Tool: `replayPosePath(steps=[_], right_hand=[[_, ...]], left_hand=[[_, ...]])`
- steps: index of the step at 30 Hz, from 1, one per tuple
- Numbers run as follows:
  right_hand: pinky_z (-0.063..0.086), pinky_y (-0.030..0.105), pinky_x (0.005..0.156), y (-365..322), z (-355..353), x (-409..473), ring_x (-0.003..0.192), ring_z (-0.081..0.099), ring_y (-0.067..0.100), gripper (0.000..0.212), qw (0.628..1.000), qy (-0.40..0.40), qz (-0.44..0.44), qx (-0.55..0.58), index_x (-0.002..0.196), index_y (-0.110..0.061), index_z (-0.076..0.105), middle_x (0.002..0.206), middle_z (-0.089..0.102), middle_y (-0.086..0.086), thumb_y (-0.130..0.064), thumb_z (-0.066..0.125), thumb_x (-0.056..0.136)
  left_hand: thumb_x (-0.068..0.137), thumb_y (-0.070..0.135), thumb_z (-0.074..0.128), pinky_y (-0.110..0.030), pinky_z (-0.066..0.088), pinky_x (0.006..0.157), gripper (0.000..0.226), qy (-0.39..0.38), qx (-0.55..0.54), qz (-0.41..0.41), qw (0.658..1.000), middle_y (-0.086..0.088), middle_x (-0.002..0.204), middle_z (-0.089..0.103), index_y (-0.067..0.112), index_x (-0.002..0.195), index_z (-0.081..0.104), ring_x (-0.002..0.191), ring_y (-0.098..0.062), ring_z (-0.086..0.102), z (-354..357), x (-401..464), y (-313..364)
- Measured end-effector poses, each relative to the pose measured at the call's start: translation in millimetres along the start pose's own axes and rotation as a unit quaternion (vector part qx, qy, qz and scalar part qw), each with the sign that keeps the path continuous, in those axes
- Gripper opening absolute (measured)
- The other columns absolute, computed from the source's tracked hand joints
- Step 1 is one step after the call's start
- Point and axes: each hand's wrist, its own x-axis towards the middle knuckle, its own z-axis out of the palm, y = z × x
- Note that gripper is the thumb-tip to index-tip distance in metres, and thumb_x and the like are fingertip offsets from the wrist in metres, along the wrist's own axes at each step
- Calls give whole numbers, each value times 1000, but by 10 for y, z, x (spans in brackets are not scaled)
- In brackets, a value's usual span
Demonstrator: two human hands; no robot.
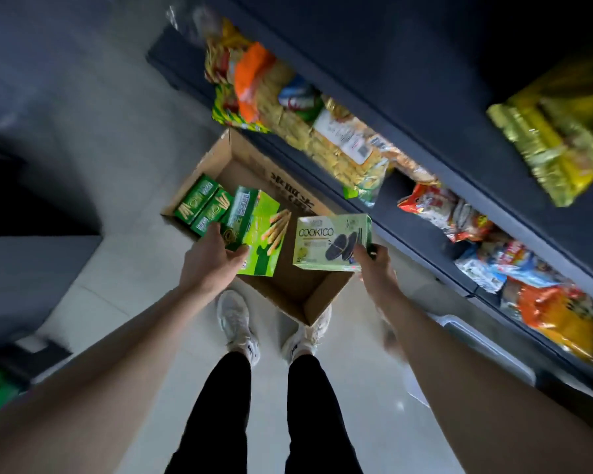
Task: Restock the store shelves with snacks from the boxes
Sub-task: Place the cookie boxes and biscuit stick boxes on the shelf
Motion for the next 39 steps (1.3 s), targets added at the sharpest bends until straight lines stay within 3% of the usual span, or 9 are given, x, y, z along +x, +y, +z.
replayPosePath(steps=[3, 8, 11, 13, 17, 22, 27, 33, 39], right_hand=[[33, 29, 74, -503, -291, -568, 98, 53, 23, 35, 999, -15, -34, -8, 127, -11, 48, 112, 57, 7, -35, 51, 102], [51, 37, 83, -1317, -727, -1456, 101, 61, 25, 37, 994, -39, -101, 5, 121, -26, 45, 110, 60, 3, -50, 56, 95], [51, 33, 89, -1711, -985, -1972, 105, 60, 19, 48, 983, -47, -173, 41, 141, -24, 39, 122, 59, -2, -42, 55, 99], [46, 43, 100, -1917, -1152, -2255, 117, 58, 22, 59, 974, -43, -221, 26, 149, -40, 27, 136, 56, -8, -45, 52, 97], [43, 34, 101, -2362, -1482, -2788, 122, 53, 10, 73, 950, -50, -304, 45, 150, -59, 14, 129, 50, -33, -32, 51, 94], [47, 50, 103, -2869, -1875, -3289, 114, 63, 17, 62, 920, 3, -391, 21, 130, -74, 30, 119, 62, -29, -46, 52, 79], [55, 22, 75, -3387, -2348, -3882, 82, 72, 5, 56, 879, 53, -473, 18, 141, -47, 32, 103, 72, -16, -19, 52, 96], [58, 48, 86, -4067, -3172, -4468, 93, 71, 12, 51, 802, 155, -576, 26, 129, -51, 41, 107, 70, -16, -27, 59, 88], [62, 35, 75, -4784, -4016, -4927, 91, 70, 2, 46, 706, 214, -669, 94, 134, -33, 41, 116, 63, -6, -12, 57, 96]], left_hand=[[89, 39, 68, -40, 46, 83, 54, 23, 3, 30, 999, -17, 116, 67, 9, 128, 47, 106, -39, 63, -703, -382, 243], [88, 40, 65, -42, 47, 88, 48, 80, 6, 85, 993, -16, 116, 65, 15, 127, 51, 108, -38, 61, -1766, -849, 536], [89, 39, 64, -42, 47, 88, 49, 122, -12, 113, 986, -16, 120, 64, 17, 130, 50, 110, -39, 60, -2342, -1059, 705], [90, 37, 63, -42, 47, 88, 48, 149, -15, 129, 980, -16, 121, 63, 15, 131, 50, 110, -38, 60, -2712, -1179, 819], [95, 43, 51, -46, 48, 92, 48, 191, 17, 165, 968, -18, 125, 60, 13, 132, 47, 113, -40, 58, -3429, -1371, 1073], [100, 49, 41, -45, 48, 87, 45, 252, 78, 252, 931, -20, 118, 61, 13, 124, 53, 108, -41, 58, -4326, -1778, 1546], [100, 52, 42, -42, 44, 90, 52, 306, 70, 318, 895, -19, 128, 58, 14, 134, 52, 116, -39, 55, -5005, -2263, 2087], [93, 56, 54, -41, 44, 96, 54, 394, -9, 367, 843, -12, 134, 61, 21, 135, 58, 122, -35, 55, -5632, -2712, 2633], [85, 66, 61, -38, 43, 86, 46, 410, -98, 416, 806, 2, 124, 66, 32, 115, 67, 116, -26, 59, -6072, -3074, 3154]])
